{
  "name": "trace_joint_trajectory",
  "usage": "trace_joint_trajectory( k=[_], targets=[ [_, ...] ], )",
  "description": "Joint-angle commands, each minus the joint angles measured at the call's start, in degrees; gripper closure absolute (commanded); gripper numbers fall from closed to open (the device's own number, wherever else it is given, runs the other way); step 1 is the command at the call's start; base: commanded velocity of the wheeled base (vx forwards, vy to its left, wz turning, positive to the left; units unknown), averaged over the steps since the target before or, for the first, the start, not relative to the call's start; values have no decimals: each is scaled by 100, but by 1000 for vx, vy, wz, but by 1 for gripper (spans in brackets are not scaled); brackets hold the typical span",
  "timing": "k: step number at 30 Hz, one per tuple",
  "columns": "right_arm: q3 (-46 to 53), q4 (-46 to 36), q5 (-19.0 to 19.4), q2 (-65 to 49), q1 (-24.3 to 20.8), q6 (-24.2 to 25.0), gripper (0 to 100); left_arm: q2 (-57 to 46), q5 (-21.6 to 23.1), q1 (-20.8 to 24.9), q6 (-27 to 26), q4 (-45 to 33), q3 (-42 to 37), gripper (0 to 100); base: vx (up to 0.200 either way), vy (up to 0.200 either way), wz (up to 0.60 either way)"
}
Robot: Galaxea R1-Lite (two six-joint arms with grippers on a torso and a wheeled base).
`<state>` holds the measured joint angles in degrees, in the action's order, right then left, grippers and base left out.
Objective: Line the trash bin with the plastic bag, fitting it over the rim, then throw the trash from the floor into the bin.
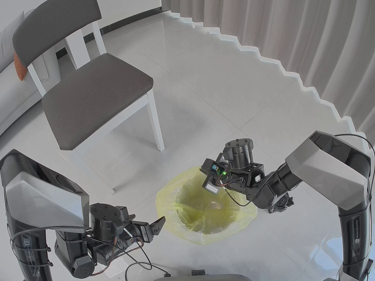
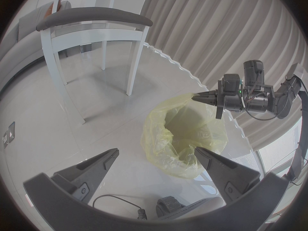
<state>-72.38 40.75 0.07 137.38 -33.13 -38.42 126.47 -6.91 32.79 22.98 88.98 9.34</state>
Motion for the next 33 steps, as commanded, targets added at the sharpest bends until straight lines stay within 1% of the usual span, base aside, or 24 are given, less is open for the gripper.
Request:
trace_joint_trajectory(
  k=[1, 5, 6, 7, 8, 13, 15, 23, 24, 28, 33],
  targets=[
    [-207, -6, 1, 0, 9, -16, 100, -43, -3, -1, 14, 102, -46, 0, 0, 0, 0],
    [-435, -173, 1, 167, 35, -16, 100, -25, -3, 8, 5, 102, -46, 0, 0, 0, 0],
    [-646, -252, 1, 369, 44, -16, 100, -17, -3, 25, 14, 102, -46, 0, 0, 0, 0],
    [-646, -252, 1, 369, 44, -16, 100, -17, -3, 25, 14, 102, -46, 0, 0, 0, 0],
    [-963, -349, 1, 650, 61, -34, 100, -17, -12, 34, 14, 102, -46, 0, 0, 0, 0],
    [-1332, -525, 10, 896, 123, -51, 100, -17, -38, 52, 14, 102, -64, 0, 0, 0, 0],
    [-1587, -709, 10, 975, 184, -51, 100, -34, -65, 52, 22, 102, -108, 0, 0, 0, 0],
    [-1903, -867, 10, 1107, 272, -51, 100, -52, -73, 61, 22, 102, -178, 0, 0, 0, 0],
    [-1912, -850, 19, 1107, 272, -42, 0, -52, -73, 61, 22, 102, -178, 0, 0, 0, 0],
    [-1929, -797, 19, 1002, 237, -34, 0, -105, -82, 61, 22, 102, -169, 0, 0, 0, 0],
    [-1745, -762, 19, 448, 237, 10, 0, -272, -82, 8, 40, 102, -125, 0, 0, 0, 0]
  ],
)
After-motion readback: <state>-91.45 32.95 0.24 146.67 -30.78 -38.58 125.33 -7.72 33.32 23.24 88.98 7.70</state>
